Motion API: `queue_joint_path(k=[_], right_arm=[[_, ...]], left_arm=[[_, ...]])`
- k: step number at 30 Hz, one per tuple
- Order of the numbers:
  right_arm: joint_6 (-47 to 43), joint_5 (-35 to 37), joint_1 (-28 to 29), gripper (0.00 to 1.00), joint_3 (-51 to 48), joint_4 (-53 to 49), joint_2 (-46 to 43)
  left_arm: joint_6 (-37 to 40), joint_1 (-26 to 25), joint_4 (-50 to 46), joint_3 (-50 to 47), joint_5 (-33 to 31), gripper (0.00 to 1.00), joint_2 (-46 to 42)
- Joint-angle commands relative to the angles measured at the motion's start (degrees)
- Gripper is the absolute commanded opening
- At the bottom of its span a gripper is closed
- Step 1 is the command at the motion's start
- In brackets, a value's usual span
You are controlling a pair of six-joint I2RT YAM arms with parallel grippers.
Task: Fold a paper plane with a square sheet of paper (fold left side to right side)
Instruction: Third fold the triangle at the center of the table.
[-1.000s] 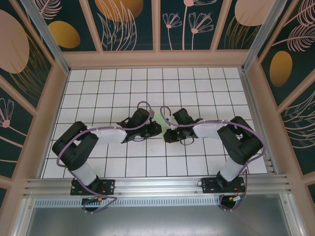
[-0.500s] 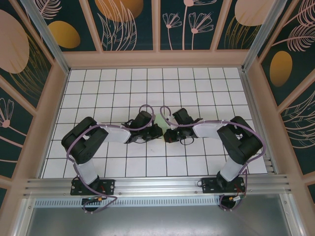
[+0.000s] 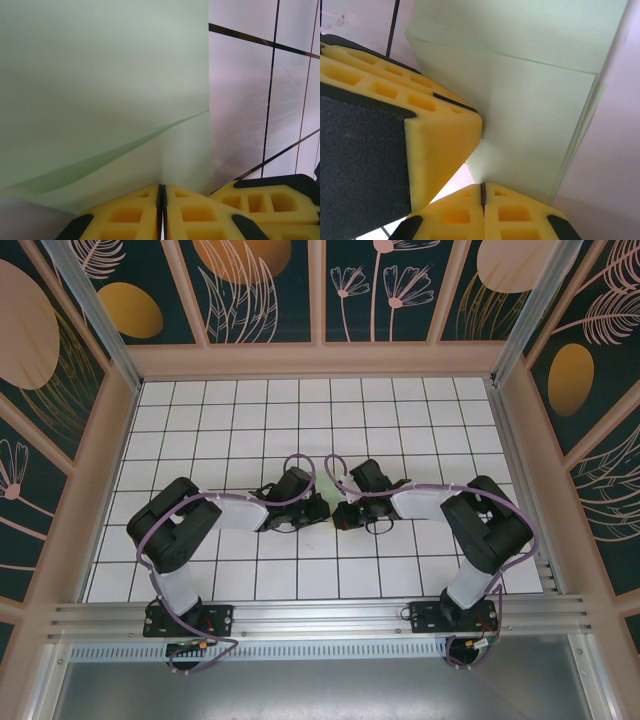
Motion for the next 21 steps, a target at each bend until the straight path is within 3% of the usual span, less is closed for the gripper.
queue_joint_path(k=[1,21], right_arm=[[0.0,5.0,0.5,0.07,-1.0,-6.2,3.2],[0.2,4.6,0.7,0.07,-1.8,-5.7,3.0]], left_arm=[[3.8,2.6,-8.2,0.4,-6.6,0.14,2.7],[12.9,13.5,-15.1,3.9,-9.4,0.18,2.1]])
